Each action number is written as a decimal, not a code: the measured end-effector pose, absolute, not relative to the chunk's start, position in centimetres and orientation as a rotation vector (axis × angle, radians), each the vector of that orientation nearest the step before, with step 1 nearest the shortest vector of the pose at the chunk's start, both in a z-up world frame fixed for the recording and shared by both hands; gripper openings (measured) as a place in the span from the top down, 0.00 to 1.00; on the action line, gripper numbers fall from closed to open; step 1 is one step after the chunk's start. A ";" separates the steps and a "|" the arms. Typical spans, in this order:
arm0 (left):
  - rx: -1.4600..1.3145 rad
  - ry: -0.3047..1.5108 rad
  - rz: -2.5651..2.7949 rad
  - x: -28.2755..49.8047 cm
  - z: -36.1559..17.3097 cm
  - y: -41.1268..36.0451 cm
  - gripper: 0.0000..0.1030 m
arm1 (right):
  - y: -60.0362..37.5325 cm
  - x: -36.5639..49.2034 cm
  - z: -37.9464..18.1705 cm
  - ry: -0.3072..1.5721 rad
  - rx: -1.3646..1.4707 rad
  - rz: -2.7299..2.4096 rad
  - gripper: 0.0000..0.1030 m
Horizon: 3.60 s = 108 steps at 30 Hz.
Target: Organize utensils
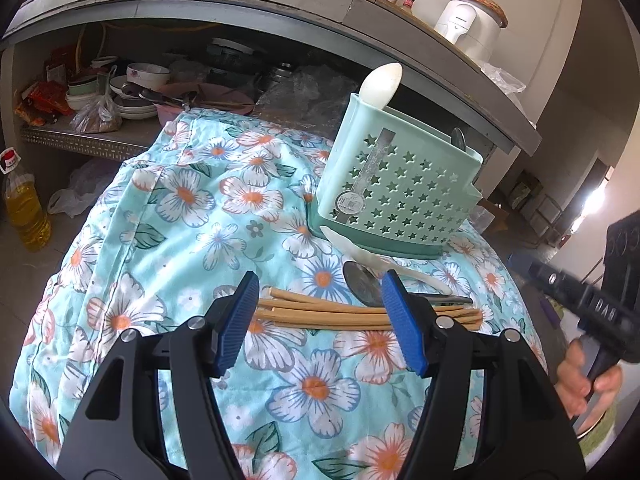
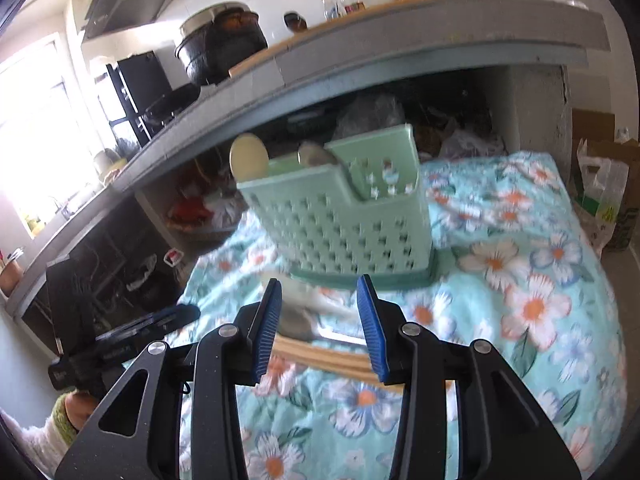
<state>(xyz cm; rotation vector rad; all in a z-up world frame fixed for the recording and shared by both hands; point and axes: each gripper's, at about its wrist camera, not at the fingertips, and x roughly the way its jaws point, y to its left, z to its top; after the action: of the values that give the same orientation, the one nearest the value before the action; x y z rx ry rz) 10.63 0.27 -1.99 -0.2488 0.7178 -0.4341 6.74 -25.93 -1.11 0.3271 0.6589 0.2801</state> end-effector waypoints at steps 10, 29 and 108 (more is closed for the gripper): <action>-0.317 0.834 -0.547 13.5 -3.3 -1.2 0.55 | -25.3 5.6 -7.3 0.810 0.376 0.241 0.63; -0.428 1.111 -0.570 20.4 -8.2 -5.5 0.94 | -26.8 5.5 -9.3 0.806 0.467 0.267 0.63; -0.611 0.526 -0.209 9.8 2.5 14.9 0.99 | -24.8 8.4 7.0 0.491 0.197 0.164 0.97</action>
<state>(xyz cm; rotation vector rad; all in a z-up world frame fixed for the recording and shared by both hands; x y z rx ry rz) 9.76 14.93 2.51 -0.6114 0.5264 -0.2088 8.42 -24.75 7.02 0.1969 0.4912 0.1641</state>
